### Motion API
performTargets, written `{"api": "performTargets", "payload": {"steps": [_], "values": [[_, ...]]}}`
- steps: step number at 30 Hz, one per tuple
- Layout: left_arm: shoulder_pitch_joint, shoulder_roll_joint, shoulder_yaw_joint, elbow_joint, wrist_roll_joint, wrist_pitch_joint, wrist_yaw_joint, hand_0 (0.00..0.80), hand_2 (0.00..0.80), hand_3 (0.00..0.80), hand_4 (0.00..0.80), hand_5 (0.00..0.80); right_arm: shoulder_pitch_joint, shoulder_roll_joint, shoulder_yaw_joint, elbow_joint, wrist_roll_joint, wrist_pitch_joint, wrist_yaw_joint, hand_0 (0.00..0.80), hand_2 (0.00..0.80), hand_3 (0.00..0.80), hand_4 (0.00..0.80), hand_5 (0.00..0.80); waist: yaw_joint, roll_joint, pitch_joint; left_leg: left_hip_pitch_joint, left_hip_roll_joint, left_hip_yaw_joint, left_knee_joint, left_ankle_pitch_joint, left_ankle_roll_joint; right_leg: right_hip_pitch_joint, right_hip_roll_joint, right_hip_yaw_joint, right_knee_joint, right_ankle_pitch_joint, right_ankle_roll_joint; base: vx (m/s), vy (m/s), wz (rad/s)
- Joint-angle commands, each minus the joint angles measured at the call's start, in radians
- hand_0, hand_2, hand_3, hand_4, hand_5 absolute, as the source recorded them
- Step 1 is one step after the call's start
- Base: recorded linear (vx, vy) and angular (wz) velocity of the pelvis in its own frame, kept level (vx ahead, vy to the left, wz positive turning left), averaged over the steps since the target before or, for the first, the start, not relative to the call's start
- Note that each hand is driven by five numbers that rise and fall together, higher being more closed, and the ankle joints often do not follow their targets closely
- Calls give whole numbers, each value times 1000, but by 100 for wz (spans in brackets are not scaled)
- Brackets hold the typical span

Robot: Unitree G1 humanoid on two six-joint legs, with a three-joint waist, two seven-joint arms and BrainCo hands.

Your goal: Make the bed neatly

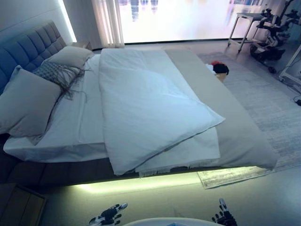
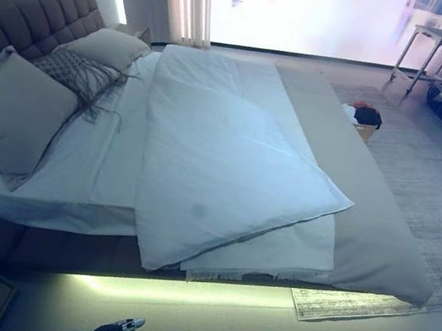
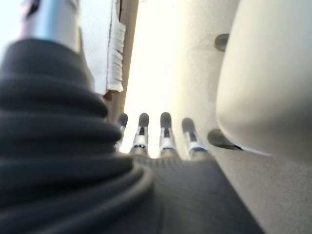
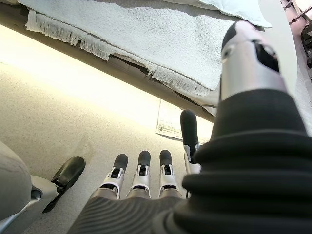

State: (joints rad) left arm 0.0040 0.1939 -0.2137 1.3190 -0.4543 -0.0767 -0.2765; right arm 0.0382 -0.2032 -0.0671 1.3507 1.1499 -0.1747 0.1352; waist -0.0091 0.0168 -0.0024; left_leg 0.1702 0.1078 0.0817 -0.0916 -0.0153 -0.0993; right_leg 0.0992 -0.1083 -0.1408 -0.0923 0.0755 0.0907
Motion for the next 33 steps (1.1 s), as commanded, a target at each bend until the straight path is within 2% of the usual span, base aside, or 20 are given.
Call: {"api": "performTargets", "payload": {"steps": [1, 13, 20, 33], "values": [[-79, -24, 7, 71, -1, -17, 3, 0, 0, 0, 0, 0, -118, 20, -41, 64, -11, -32, 2, 0, 0, 0, 0, 0, 9, -34, 38, -7, -72, 13, 4, -4, 70, 53, 19, 12, 5, -16, 2, 0, 0, 0], [-73, -30, 3, 69, -12, -30, 10, 0, 0, 0, 0, 0, -112, 19, -28, 71, -53, -30, -21, 0, 0, 0, 0, 0, 9, -31, 40, -7, -73, 15, 4, -5, 70, 52, 17, 8, 5, -16, 3, 0, 0, 0], [-73, -28, 14, 74, -10, -24, 18, 0, 0, 0, 0, 0, -104, 24, -28, 72, -12, -28, 25, 0, 0, 0, 0, 0, 6, -30, 39, -8, -72, 16, 4, -2, 69, 50, 18, 12, 5, -15, 2, 0, 0, 0], [-76, -28, 19, 76, -8, -11, 29, 0, 0, 0, 0, 0, -105, 25, -31, 77, -39, -36, -12, 0, 0, 0, 0, 0, -1, -26, 40, -3, -71, 22, 4, -3, 69, 51, 20, 15, 5, -16, 1, 0, 0, 0]]}}
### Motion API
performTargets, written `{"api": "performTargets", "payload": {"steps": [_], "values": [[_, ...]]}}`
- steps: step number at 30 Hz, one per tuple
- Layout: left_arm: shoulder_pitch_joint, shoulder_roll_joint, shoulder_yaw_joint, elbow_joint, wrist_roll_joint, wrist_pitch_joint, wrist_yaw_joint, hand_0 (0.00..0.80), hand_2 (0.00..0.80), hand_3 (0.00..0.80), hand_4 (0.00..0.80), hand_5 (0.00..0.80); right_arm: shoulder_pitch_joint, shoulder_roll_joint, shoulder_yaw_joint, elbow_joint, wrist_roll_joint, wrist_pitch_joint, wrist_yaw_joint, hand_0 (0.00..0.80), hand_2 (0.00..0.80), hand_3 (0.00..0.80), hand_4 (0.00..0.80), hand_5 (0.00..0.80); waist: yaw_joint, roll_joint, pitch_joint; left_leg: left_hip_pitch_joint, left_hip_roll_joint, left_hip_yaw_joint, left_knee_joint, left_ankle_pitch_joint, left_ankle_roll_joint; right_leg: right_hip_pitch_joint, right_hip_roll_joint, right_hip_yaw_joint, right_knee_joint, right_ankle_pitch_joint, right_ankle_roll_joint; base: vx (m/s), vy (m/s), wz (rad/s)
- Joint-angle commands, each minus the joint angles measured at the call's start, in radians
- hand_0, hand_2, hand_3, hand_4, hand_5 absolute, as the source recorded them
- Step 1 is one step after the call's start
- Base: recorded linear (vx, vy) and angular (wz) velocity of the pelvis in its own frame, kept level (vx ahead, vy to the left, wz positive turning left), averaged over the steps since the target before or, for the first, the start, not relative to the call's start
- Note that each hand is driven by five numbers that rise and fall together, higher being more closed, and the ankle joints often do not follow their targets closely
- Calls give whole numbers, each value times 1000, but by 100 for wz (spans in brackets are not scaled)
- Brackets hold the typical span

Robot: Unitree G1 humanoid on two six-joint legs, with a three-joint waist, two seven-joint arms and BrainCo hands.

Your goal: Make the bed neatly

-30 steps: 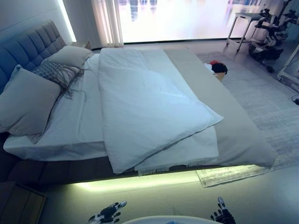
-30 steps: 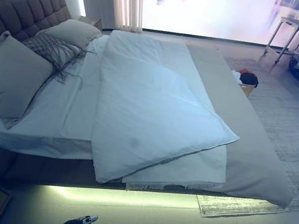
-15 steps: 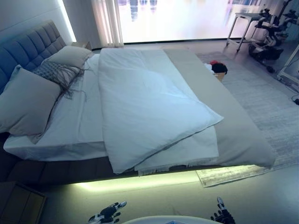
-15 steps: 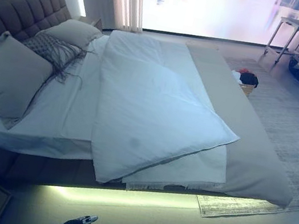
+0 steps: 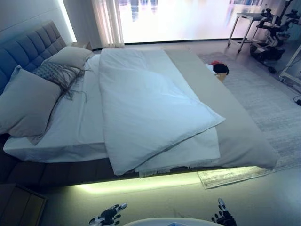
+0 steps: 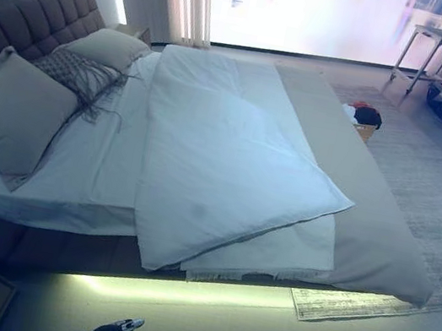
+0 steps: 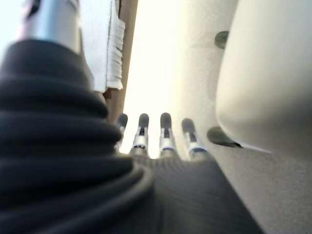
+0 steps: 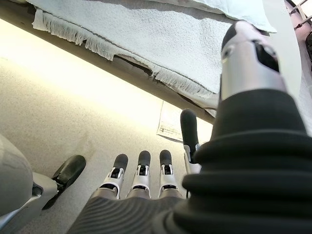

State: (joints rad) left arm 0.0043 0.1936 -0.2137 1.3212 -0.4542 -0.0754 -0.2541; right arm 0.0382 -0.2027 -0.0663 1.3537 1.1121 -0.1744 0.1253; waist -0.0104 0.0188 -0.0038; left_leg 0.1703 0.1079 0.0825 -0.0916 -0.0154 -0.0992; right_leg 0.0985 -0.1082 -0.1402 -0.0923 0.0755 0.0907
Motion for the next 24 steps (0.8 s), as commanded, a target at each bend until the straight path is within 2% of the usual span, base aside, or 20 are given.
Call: {"api": "performTargets", "payload": {"steps": [1, 5, 11, 14, 16, 19, 20, 21, 22, 23, 24], "values": [[-75, -26, 21, 75, -7, -14, 7, 0, 0, 0, 0, 0, -106, 24, -32, 73, 0, -34, -2, 0, 0, 0, 0, 0, 0, -27, 42, -2, -72, 21, 4, -4, 70, 52, 20, 16, 5, -16, 1, 25, -32, -1], [-75, -21, 30, 78, -11, -20, 15, 0, 0, 0, 0, 0, -111, 27, -27, 72, 4, -27, -2, 0, 0, 0, 0, 0, -5, -21, 43, 5, -72, 24, 4, -5, 71, 54, 23, 23, 5, -19, -3, 30, -46, -7], [-87, -4, 67, 46, -82, -20, 31, 0, 0, 0, 0, 0, -124, 8, -20, 62, -24, 11, 17, 0, 0, 0, 0, 0, -17, -17, 55, 24, -54, 31, 22, 0, 66, 57, 48, 53, 24, -37, -25, 41, -116, -9], [-88, 0, 76, 29, -96, -17, 35, 0, 0, 0, 0, 0, -134, -7, -18, 53, -38, 19, 17, 0, 0, 0, 0, 0, -18, -24, 69, -4, -38, 25, 110, -15, 58, 43, 55, 62, 63, -50, -44, 42, -157, -7], [-86, 2, 82, 32, -89, -21, 37, 0, 0, 0, 0, 0, -144, -13, -9, 54, -70, 16, 21, 0, 0, 0, 0, 0, -17, -40, 86, -50, -33, 14, 245, -20, 63, 25, 54, 67, 106, -61, -65, 72, -170, -14], [-60, 0, 91, 36, -105, -41, 27, 0, 0, 0, 0, 0, -142, -23, 11, 34, -105, 15, 11, 0, 0, 0, 0, 0, -4, -46, 116, -173, -29, -8, 453, 72, 58, 12, 61, 68, 136, -72, -98, 65, -105, -21], [-46, -5, 102, 34, -116, -46, 21, 0, 0, 0, 0, 0, -145, -31, 10, 23, -134, 21, 5, 0, 0, 0, 0, 0, 15, -39, 140, -254, -68, -32, 504, 103, 48, 22, 64, 76, 145, -77, -98, 92, -36, -11], [-39, -8, 111, 35, -124, -44, 19, 0, 0, 0, 0, 0, -147, -35, 9, 18, -145, 22, 0, 0, 0, 0, 0, 0, 25, -32, 150, -279, -88, -42, 506, 112, 44, 30, 67, 79, 148, -82, -94, 150, 37, -16], [-25, -12, 123, 39, -127, -52, 17, 0, 0, 0, 0, 0, -147, -37, 5, 19, -151, 19, 9, 0, 0, 0, 0, 0, 36, -18, 157, -291, -92, -27, 422, 129, 34, 48, 80, 86, 148, -95, -86, 162, 57, -31], [-21, -12, 126, 40, -124, -53, 15, 0, 0, 0, 0, 0, -147, -39, 4, 21, -153, 18, 14, 0, 0, 0, 0, 0, 39, -17, 160, -286, -90, -17, 393, 132, 33, 55, 80, 89, 146, -100, -84, 304, 93, -54], [-13, -7, 127, 48, -131, -43, 16, 0, 0, 0, 0, 0, -149, -47, 7, 22, -177, 24, 23, 0, 0, 0, 0, 0, 52, 1, 154, -307, -78, -3, 268, 167, 24, 92, 101, 92, 133, -125, -80, 281, 74, -55]]}}
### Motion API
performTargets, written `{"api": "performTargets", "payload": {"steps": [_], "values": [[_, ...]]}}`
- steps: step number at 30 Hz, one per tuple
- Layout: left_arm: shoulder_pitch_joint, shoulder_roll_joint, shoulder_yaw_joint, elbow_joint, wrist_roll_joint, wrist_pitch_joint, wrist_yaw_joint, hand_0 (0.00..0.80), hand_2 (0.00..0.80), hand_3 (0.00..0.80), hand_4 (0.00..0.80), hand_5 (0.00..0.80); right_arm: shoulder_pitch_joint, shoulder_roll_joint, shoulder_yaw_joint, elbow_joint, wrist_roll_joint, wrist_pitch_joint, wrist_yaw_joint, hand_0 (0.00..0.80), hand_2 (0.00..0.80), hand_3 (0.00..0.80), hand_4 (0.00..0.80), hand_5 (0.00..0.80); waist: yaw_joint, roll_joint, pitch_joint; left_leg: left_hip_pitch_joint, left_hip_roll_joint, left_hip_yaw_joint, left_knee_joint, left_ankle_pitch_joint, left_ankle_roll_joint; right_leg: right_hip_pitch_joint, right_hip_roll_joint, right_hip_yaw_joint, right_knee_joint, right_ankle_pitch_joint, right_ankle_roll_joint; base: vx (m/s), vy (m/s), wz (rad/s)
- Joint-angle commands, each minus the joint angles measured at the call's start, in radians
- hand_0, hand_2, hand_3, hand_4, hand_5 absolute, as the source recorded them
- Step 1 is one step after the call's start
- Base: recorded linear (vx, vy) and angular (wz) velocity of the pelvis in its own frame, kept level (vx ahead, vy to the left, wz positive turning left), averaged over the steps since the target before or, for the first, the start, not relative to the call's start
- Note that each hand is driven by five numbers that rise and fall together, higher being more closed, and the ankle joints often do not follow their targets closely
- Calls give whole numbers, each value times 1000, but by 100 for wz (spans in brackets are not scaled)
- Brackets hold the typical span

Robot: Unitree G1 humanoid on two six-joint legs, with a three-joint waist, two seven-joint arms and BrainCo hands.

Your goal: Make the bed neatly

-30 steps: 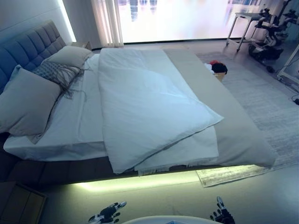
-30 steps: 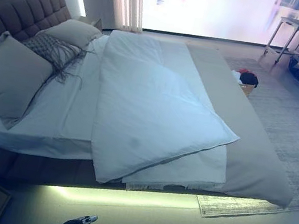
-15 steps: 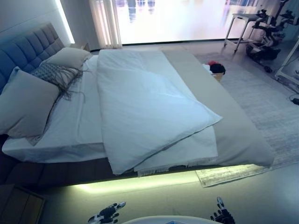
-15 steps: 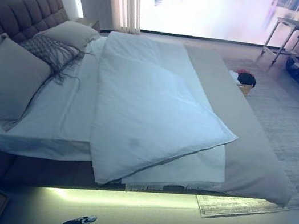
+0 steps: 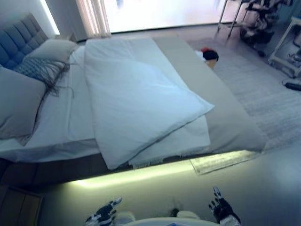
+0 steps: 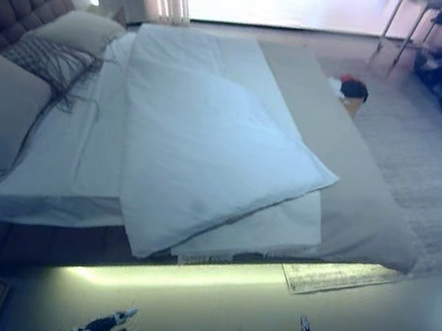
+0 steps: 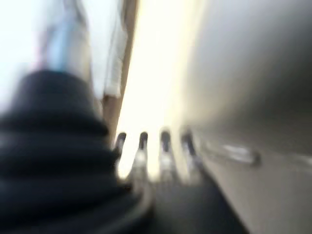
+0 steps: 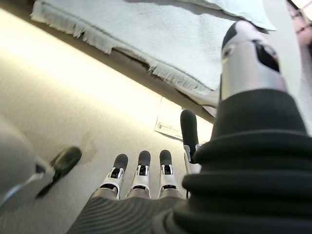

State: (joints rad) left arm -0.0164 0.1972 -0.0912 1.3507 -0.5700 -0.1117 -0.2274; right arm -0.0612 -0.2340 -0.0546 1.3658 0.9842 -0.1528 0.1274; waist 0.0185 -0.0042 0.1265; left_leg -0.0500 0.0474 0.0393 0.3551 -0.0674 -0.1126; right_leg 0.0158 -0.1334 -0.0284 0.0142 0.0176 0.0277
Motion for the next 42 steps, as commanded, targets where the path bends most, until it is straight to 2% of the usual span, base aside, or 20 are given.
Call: {"api": "performTargets", "payload": {"steps": [1, 2, 3, 6, 8, 12, 15, 20, 22, 25, 26, 27, 30, 31, 32, 33, 34, 36, 39, 42], "values": [[10, -10, 2, 20, -18, -2, -9, 0, 0, 0, 0, 0, -49, -16, -4, 10, -52, 5, 22, 0, 0, 0, 0, 0, 28, 22, 27, -72, -24, 41, -226, 240, 34, 193, 124, -18, 20, -74, -15, 405, 103, -33], [15, -8, 2, 24, -9, 2, -5, 0, 0, 0, 0, 0, -50, -20, 1, 13, -51, 14, 26, 0, 0, 0, 0, 0, 48, 25, 21, -102, -21, 17, -329, 274, 26, 235, 133, 7, 0, -88, -11, 285, 66, -41], [18, -7, 4, 26, -4, 2, -4, 0, 0, 0, 0, 0, -50, -21, 2, 17, -50, 18, 28, 0, 0, 0, 0, 0, 54, 20, 21, -98, -23, 17, -368, 284, 25, 253, 129, 13, -8, -95, -10, 359, 97, -19], [24, -6, 17, 39, -1, -5, 5, 0, 0, 0, 0, 0, -46, -20, -4, 39, -74, 31, 34, 0, 0, 0, 0, 0, 72, 9, 0, -100, -29, 28, -411, 260, 41, 306, 111, 24, -10, -133, 1, 271, 95, 27], [25, -2, 21, 40, -13, -3, 16, 0, 0, 0, 0, 0, -41, -9, -6, 47, -76, 32, 48, 0, 0, 0, 0, 0, 72, 7, -17, -79, -33, 36, -410, 239, 56, 308, 91, 13, 16, -149, 16, 314, 139, 15], [5, 19, 22, 35, -3, -8, 10, 0, 0, 0, 0, 0, -31, 19, -1, 42, -71, 30, 71, 0, 0, 0, 0, 0, 77, 4, -43, -43, -55, 25, -375, 192, 95, 292, 56, -42, 65, -151, 29, 285, 106, 0], [-13, 36, 7, 16, 12, 4, 12, 0, 0, 0, 0, 0, -50, 29, 15, 17, -54, 32, 83, 0, 0, 0, 0, 0, 90, -2, -53, -48, -73, 22, -323, 159, 119, 277, 25, -68, 100, -125, 46, 221, 81, -12], [-19, 50, 1, 8, 12, 18, 5, 0, 0, 0, 0, 0, -66, 35, 29, -15, -46, 34, 77, 0, 0, 0, 0, 0, 92, -10, -66, -66, -91, 51, -276, 123, 150, 262, 6, -65, 147, -103, 60, 194, 109, -1], [-21, 52, -1, 11, 17, 23, 4, 0, 0, 0, 0, 0, -65, 37, 24, -15, -29, 26, 74, 0, 0, 0, 0, 0, 93, -20, -73, -70, -105, 61, -267, 110, 167, 252, -2, -64, 201, -67, 71, 163, 91, -18], [-19, 57, -4, 18, 42, 15, -9, 0, 0, 0, 0, 0, -49, 22, -14, -15, 39, 17, 82, 0, 0, 0, 0, 0, 75, -10, -67, -33, -111, 69, -264, 80, 191, 119, -26, -68, 447, 50, 75, 157, 100, -14], [-18, 57, -5, 18, 44, 15, -9, 0, 0, 0, 0, 0, -48, 20, -18, -15, 44, 17, 82, 0, 0, 0, 0, 0, 73, -9, -67, -30, -111, 70, -264, 78, 191, 101, -28, -66, 464, 53, 74, 166, 67, 0], [-20, 59, -6, 19, 48, 16, -5, 0, 0, 0, 0, 0, -40, 10, -35, -13, 59, 10, 83, 0, 0, 0, 0, 0, 58, 4, -53, 9, -101, 65, -270, 72, 189, 22, -54, -86, 460, 64, 61, 151, 6, 6], [-28, 68, -8, 15, 45, 21, -5, 0, 0, 0, 0, 0, -35, -5, -47, -12, 67, -8, 74, 0, 0, 0, 0, 0, 35, 22, -29, 72, -80, 59, -293, 66, 168, -51, -79, -109, 345, 34, 48, 139, -122, 5], [-34, 74, -12, 9, 25, 22, -6, 0, 0, 0, 0, 0, -36, -7, -49, -15, 70, -22, 67, 0, 0, 0, 0, 0, 25, 18, -16, 91, -79, 51, -297, 47, 157, -87, -97, -106, 241, 75, 62, 104, -223, 1], [-36, 76, -12, 7, 20, 23, -5, 0, 0, 0, 0, 0, -38, -7, -49, -16, 72, -26, 63, 0, 0, 0, 0, 0, 22, 19, -11, 97, -77, 48, -297, 41, 153, -89, -100, -107, 213, 90, 66, 143, -332, 3], [-48, 82, -13, 3, 19, 23, -7, 0, 0, 0, 0, 0, -52, -6, -52, -17, 86, -35, 44, 0, 0, 0, 0, 0, 1, 7, 7, 121, -73, 29, -299, 5, 136, -162, -105, -73, 109, 166, 93, 115, -287, 12], [-55, 84, -19, 2, 16, 20, -8, 0, 0, 0, 0, 0, -57, -6, -53, -16, 90, -39, 36, 0, 0, 0, 0, 0, -11, 7, 17, 129, -68, 13, -293, -13, 135, -184, -88, -45, 90, 175, 98, 121, -304, 25], [-58, 78, -21, 1, 14, 14, -6, 0, 0, 0, 0, 0, -65, -9, -64, -18, 72, -23, 16, 0, 0, 0, 0, 0, -25, 1, 25, 132, -49, -6, -269, -33, 130, -170, -59, 1, 100, 130, 99, 108, -199, 40], [-49, 47, -15, 5, 15, 6, -30, 0, 0, 0, 0, 0, -59, 1, -70, -28, 48, -27, -25, 0, 0, 0, 0, 0, -21, -12, 12, 140, -24, 7, -268, -18, 110, -101, -50, -29, 61, 107, 100, 129, -115, 49], [-58, 21, -34, 17, 39, -19, -48, 0, 0, 0, 0, 0, -52, 1, -75, -14, 40, -36, -23, 0, 0, 0, 0, 0, -15, -19, 1, 153, -20, 4, -303, 1, 106, -55, -43, -42, 21, 107, 97, 97, -27, 17]]}}
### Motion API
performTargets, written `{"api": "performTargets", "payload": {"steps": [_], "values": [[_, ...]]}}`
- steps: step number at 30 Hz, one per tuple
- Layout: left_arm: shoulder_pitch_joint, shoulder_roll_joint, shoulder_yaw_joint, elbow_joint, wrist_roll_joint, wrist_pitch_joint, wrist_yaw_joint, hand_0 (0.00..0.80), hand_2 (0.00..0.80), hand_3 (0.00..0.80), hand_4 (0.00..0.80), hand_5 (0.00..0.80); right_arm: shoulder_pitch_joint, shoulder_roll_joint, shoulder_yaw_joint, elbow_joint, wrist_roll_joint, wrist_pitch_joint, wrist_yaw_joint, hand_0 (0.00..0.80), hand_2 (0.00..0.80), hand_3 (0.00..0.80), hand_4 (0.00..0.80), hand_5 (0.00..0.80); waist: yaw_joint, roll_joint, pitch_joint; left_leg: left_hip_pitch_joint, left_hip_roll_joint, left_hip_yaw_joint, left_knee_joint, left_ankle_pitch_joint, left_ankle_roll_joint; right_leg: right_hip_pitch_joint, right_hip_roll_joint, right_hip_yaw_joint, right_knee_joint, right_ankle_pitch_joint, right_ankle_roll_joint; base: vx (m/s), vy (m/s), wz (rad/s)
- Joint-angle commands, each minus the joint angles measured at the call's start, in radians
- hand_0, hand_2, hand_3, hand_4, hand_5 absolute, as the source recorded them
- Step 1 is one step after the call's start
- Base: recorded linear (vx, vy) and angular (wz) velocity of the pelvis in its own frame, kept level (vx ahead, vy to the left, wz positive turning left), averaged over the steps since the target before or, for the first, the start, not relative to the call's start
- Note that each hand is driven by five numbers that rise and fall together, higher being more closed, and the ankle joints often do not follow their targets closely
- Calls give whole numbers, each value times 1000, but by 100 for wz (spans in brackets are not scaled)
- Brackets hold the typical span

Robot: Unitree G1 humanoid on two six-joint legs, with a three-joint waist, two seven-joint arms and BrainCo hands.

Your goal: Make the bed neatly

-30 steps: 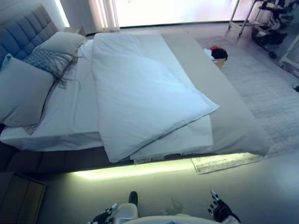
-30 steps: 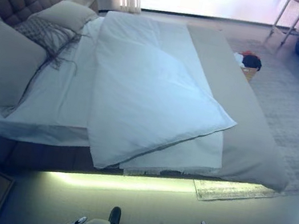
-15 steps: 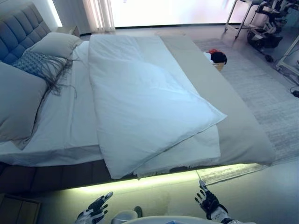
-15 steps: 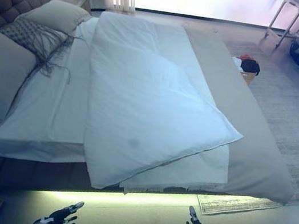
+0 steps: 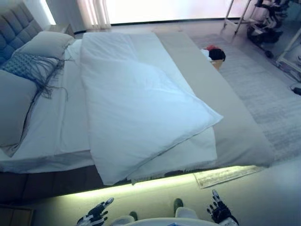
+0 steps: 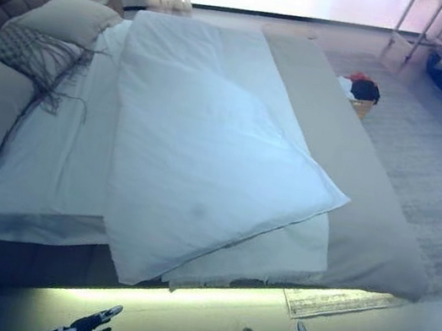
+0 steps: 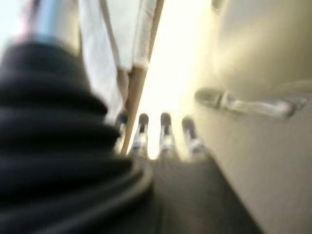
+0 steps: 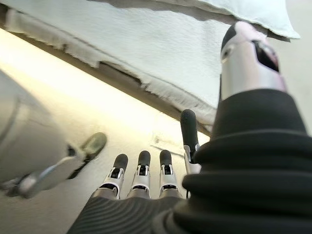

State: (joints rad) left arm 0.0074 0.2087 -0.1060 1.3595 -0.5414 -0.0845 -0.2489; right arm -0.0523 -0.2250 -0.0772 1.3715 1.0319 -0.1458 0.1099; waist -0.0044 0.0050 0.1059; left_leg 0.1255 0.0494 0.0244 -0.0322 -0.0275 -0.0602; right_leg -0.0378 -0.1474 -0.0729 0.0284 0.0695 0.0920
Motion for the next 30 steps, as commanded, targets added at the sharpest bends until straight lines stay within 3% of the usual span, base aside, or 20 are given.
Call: {"api": "performTargets", "payload": {"steps": [1, 8, 13, 15, 17, 18, 20, 22, 23, 24, 25, 26, 28, 29, 30], "values": [[-86, 6, -28, 8, 8, -46, -23, 0, 0, 0, 0, 0, -61, -8, -51, -17, -8, -43, -8, 0, 0, 0, 0, 0, 9, -28, 19, -18, -23, 19, 74, -36, 53, 5, -31, -4, 4, 54, 34, 51, 51, 6], [-94, 8, -45, 22, 38, -42, -19, 0, 0, 0, 0, 0, -61, -5, -48, -20, 6, -44, 13, 0, 0, 0, 0, 0, 12, -23, 25, 16, -52, 2, 50, -48, 67, -16, -80, -17, 60, 81, 53, 23, 127, 10], [-80, 29, -40, 30, 47, -30, -22, 0, 0, 0, 0, 0, -49, -13, -32, -32, -16, -16, 30, 0, 0, 0, 0, 0, 13, -16, 42, 39, -85, -3, 35, -44, 93, -89, -132, -13, 230, 199, 67, 61, 181, 1], [-72, 37, -30, 26, 45, -25, -19, 0, 0, 0, 0, 0, -45, -16, -31, -24, -23, -4, 31, 0, 0, 0, 0, 0, 11, -14, 48, 53, -84, 8, 21, -41, 94, -107, -110, -23, 263, 193, 67, 104, 92, -4], [-70, 39, -37, 23, 36, -19, -8, 0, 0, 0, 0, 0, -41, -15, -30, -9, -12, -8, 34, 0, 0, 0, 0, 0, 1, -16, 48, 61, -86, 5, 9, -40, 95, -102, -47, -28, 236, 138, 57, 149, 4, -1], [-69, 38, -41, 23, 33, -22, 2, 0, 0, 0, 0, 0, -37, -12, -36, 9, 7, -16, 39, 0, 0, 0, 0, 0, -11, -25, 50, 74, -99, 1, 1, -49, 97, -106, 23, -51, 193, 98, 50, 197, -43, 6], [-72, 35, -33, 24, 34, -32, 10, 0, 0, 0, 0, 0, -39, -10, -40, 16, 22, -24, 30, 0, 0, 0, 0, 0, -12, -30, 57, 81, -112, 12, 24, -73, 100, -113, 42, -99, 166, 66, 38, 211, -27, 13], [-72, 27, -22, 30, 23, -47, 12, 0, 0, 0, 0, 0, -43, -15, -52, 15, 3, -28, 7, 0, 0, 0, 0, 0, -22, -27, 55, 74, -108, 29, 103, -96, 90, -92, 58, -91, 155, 19, 1, 191, 41, 24], [-69, 22, -18, 23, 14, -53, 2, 0, 0, 0, 0, 0, -42, -22, -54, 8, -16, -36, -4, 0, 0, 0, 0, 0, -22, -31, 61, 40, -110, 52, 207, -85, 71, -62, 56, -92, 138, 5, -15, 145, 69, 29], [-67, 15, -15, 14, 11, -63, -10, 0, 0, 0, 0, 0, -40, -26, -50, -11, -32, -45, -22, 0, 0, 0, 0, 0, -11, -35, 73, -28, -86, 77, 304, -42, 44, -30, 37, -111, 129, -7, -25, 78, 82, 24], [-66, 9, -17, 0, 7, -68, -19, 0, 0, 0, 0, 0, -42, -30, -46, -31, -36, -53, -44, 0, 0, 0, 0, 0, -3, -36, 82, -85, -35, 99, 353, -1, 17, -8, 25, -124, 124, -18, -34, 34, 124, 18], [-69, 3, -26, -16, -5, -68, -25, 0, 0, 0, 0, 0, -51, -38, -44, -47, -33, -59, -52, 0, 0, 0, 0, 0, -7, -37, 84, -95, 37, 123, 317, 15, 0, 4, 16, -126, 117, -24, -35, 61, 177, 8], [-76, 0, -42, -29, -23, -69, -35, 0, 0, 0, 0, 0, -67, -50, -55, -72, 52, -53, -16, 0, 0, 0, 0, 0, -7, -34, 87, -73, 104, 134, 204, 44, -15, 21, 4, -124, 109, -34, -28, 62, 234, 4], [-96, -2, -57, -33, -21, -72, -38, 0, 0, 0, 0, 0, -80, -46, -59, -82, 112, -65, 14, 0, 0, 0, 0, 0, -3, -31, 91, -95, 168, 128, 127, 106, -40, 24, -8, -115, 103, -42, -19, 2, 251, 8], [-114, -6, -65, -35, -14, -81, -43, 0, 0, 0, 0, 0, -91, -43, -58, -85, 156, -83, 37, 0, 0, 0, 0, 0, 3, -30, 99, -116, 193, 126, 93, 133, -50, 23, -18, -110, 106, -53, -17, -32, 250, 3]]}}
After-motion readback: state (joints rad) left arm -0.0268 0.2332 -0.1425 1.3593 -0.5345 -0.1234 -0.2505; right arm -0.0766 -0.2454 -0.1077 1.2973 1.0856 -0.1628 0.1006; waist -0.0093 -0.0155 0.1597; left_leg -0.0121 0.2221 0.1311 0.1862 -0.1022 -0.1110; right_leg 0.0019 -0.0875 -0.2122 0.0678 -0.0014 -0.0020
